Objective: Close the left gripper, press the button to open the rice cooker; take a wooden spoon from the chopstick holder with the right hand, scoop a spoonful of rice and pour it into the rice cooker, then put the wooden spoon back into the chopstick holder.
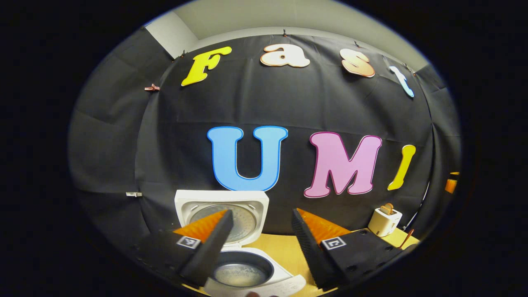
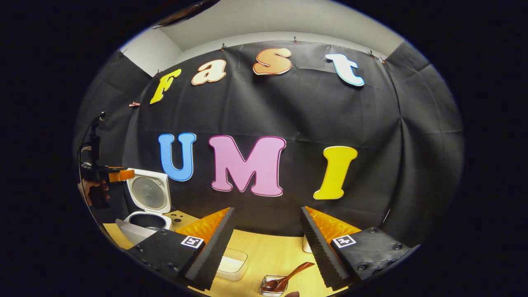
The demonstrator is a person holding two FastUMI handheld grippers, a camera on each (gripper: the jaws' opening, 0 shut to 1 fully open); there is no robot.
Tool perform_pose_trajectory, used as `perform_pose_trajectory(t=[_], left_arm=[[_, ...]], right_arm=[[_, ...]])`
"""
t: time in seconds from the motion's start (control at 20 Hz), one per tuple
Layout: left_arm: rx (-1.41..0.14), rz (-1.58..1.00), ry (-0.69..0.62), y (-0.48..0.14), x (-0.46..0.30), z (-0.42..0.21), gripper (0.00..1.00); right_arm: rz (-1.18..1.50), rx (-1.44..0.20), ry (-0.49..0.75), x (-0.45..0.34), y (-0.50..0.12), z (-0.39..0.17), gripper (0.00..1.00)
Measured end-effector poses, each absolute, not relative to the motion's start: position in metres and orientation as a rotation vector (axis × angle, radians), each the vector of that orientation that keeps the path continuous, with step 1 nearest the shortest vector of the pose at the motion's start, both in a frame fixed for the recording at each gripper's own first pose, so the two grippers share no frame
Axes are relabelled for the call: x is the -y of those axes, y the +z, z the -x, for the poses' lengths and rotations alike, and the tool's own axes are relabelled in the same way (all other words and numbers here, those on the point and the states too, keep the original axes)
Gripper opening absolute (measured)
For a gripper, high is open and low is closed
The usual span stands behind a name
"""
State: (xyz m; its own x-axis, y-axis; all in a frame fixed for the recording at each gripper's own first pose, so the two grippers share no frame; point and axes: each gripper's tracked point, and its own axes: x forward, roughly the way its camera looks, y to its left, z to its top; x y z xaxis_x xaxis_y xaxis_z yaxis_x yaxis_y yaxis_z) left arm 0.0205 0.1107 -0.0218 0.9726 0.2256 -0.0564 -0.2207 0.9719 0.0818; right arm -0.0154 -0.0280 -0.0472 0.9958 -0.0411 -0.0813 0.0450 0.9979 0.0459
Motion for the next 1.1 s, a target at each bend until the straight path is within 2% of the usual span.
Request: perform_pose_trajectory(t=[0.05, 0.4, 1.1], left_arm=[[-0.055, -0.071, 0.216, -0.018, -0.104, -0.017, 0.94], [-0.075, -0.038, 0.197, -0.02, -0.082, -0.008, 0.95], [-0.141, -0.083, 0.208, -0.026, -0.066, 0.008, 0.95]], right_arm=[[-0.058, -0.098, -0.05, 0.031, -0.057, 0.018, 0.97], [-0.037, -0.252, -0.058, 0.05, -0.144, 0.033, 0.97], [-0.263, -0.538, -0.047, 0.073, -0.314, 0.017, 0.97]])
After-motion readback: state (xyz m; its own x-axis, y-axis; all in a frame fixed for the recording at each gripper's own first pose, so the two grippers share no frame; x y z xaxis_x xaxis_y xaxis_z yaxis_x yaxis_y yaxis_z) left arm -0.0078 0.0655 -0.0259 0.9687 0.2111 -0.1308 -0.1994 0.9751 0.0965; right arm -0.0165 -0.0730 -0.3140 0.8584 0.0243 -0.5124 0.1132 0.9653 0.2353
